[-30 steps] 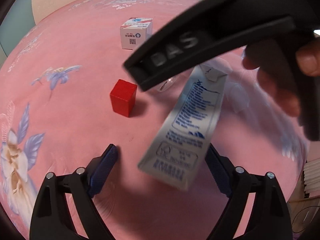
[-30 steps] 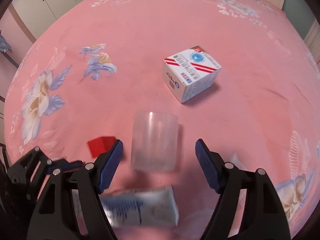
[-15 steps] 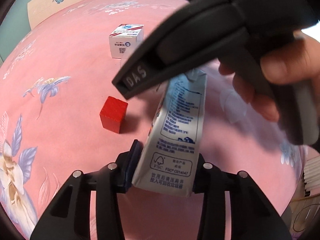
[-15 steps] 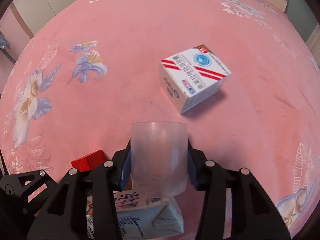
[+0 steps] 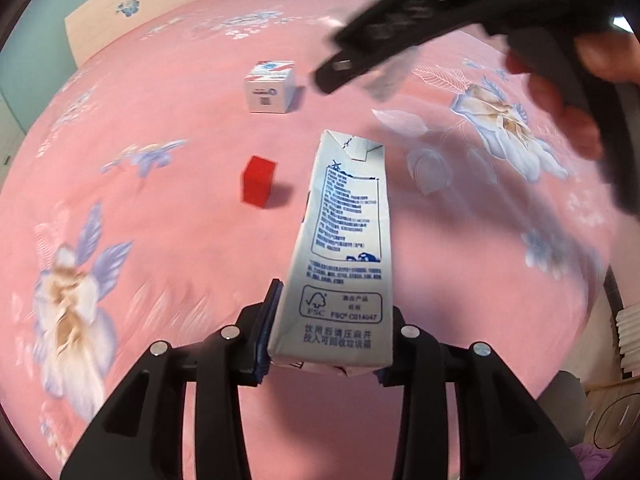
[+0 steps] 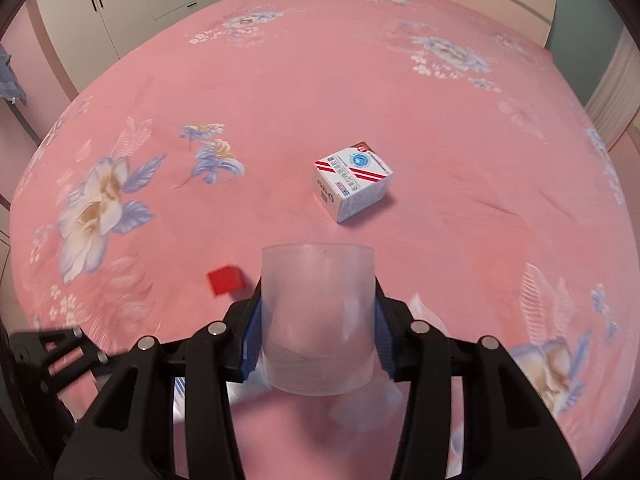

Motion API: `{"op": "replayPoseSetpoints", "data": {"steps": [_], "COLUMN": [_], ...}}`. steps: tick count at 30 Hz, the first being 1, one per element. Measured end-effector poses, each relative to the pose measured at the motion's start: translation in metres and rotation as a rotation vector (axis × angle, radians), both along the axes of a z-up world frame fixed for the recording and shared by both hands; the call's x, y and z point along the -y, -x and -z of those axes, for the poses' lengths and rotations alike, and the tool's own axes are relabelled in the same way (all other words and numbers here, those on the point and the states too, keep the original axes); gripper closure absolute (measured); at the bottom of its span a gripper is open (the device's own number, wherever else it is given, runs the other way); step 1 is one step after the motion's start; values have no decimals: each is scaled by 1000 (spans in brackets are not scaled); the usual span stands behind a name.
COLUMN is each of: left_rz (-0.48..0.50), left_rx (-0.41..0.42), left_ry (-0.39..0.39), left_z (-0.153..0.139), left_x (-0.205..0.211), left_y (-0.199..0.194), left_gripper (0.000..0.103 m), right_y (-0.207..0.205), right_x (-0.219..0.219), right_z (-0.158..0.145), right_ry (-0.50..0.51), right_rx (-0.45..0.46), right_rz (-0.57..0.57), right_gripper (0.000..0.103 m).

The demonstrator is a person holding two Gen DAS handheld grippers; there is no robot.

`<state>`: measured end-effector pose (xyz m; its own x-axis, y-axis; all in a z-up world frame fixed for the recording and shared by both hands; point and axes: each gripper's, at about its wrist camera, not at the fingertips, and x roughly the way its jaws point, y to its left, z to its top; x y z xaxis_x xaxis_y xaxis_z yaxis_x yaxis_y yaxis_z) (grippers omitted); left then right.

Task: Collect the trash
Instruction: 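Carry the milk carton with the left tool while the right tool carries the clear cup to the bin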

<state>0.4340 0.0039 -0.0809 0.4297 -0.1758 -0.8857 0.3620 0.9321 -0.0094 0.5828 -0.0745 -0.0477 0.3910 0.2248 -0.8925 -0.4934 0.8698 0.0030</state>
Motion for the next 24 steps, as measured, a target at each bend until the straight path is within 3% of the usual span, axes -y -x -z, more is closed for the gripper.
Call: {"op": "replayPoseSetpoints", "data": {"steps": [6, 16, 24], "left_rz": [-39, -70, -90], "left_rx": [66, 224, 302], "left_ry": [-32, -98, -118], "left_z": [-32, -130, -179], "left_x": [-19, -24, -24], "left_y": [21, 71, 114], "left_gripper": [63, 63, 63], "right_y": [46, 140, 208], "right_x": [12, 19, 22], "right_z": [-42, -136, -179], "right_ry": [10, 0, -4], "right_rx": [48, 178, 232], "right_rz": [-2, -57, -103], "right_gripper": [55, 56, 55]}}
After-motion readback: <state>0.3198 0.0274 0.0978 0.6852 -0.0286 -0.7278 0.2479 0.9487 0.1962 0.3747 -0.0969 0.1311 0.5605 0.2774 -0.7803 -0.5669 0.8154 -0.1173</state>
